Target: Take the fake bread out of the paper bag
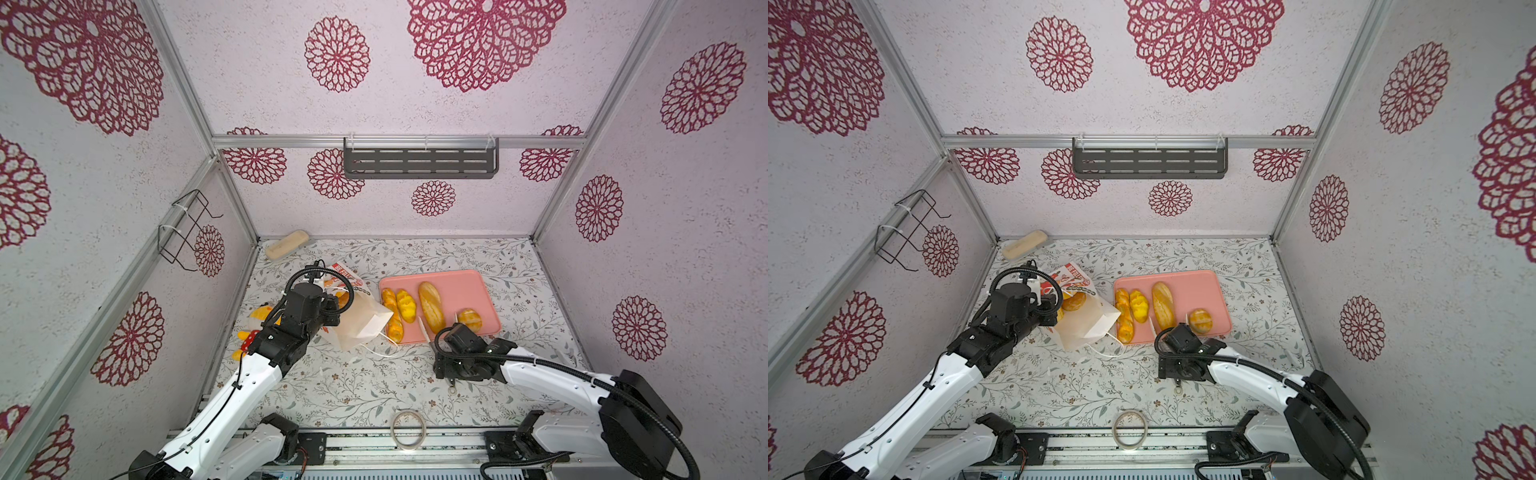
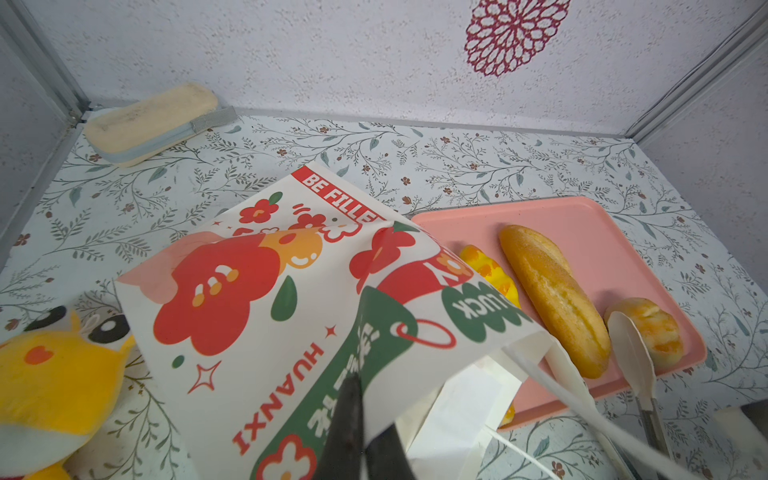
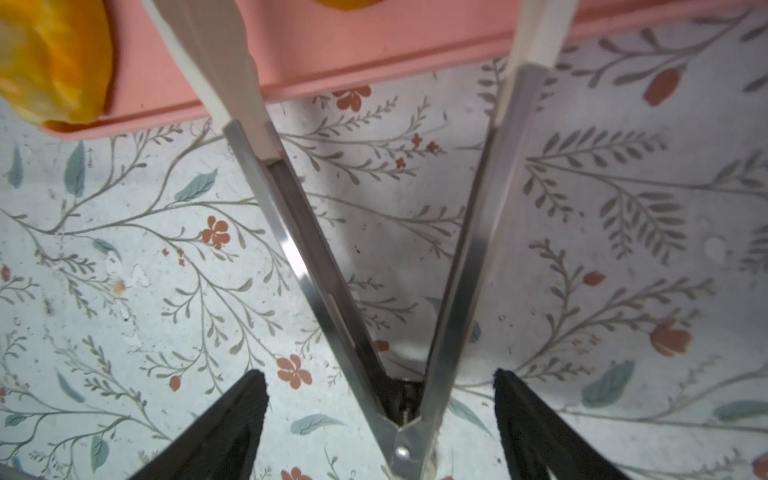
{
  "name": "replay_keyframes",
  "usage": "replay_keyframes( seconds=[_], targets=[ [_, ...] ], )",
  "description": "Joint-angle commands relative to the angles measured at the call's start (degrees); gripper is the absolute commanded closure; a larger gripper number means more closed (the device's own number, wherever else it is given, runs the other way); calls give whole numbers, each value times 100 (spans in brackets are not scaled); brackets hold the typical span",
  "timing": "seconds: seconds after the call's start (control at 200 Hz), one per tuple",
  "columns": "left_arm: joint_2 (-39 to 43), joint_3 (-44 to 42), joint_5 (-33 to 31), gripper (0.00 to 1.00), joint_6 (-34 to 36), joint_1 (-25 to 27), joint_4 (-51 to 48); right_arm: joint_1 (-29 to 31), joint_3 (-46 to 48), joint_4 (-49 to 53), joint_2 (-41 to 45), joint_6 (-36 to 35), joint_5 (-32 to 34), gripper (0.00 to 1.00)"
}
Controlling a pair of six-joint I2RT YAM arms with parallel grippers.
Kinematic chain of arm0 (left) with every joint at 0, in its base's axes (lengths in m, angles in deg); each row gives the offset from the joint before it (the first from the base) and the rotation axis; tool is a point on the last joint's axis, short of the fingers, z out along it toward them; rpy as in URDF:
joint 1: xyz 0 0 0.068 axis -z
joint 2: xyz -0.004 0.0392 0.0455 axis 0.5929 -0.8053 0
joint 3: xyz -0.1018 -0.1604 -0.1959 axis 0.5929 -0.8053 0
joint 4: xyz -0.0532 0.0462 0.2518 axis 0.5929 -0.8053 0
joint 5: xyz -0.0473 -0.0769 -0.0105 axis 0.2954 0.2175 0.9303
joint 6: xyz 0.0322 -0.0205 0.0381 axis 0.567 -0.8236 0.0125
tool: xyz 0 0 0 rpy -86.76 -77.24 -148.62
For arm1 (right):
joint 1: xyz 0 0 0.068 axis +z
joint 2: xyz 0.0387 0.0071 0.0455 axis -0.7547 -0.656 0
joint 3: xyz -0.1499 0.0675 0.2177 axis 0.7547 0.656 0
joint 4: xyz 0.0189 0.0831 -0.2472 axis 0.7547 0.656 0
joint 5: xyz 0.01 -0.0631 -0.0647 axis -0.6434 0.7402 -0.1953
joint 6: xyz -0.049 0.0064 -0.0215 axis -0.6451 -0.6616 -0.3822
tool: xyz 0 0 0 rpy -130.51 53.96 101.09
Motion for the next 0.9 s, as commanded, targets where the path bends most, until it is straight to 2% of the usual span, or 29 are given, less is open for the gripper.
replay_keyframes(
  seconds=[0.0,0.3,0.535,0.681,0.896],
  targets=[
    [75,-18,83,100,-13,6,-64,70,-226,-102,-294,-311,271,13],
    [48,-17,50,100,26,8,-67,272,-183,-10,-737,-389,953,25],
    [2,2,73,100,2,4,-45,286,-78,2,-960,-657,1015,53],
    [56,27,39,100,18,5,-91,331,-144,455,-340,-554,1139,60],
    [95,27,21,100,46,7,-118,334,-633,1732,932,-606,1313,60]
  ],
)
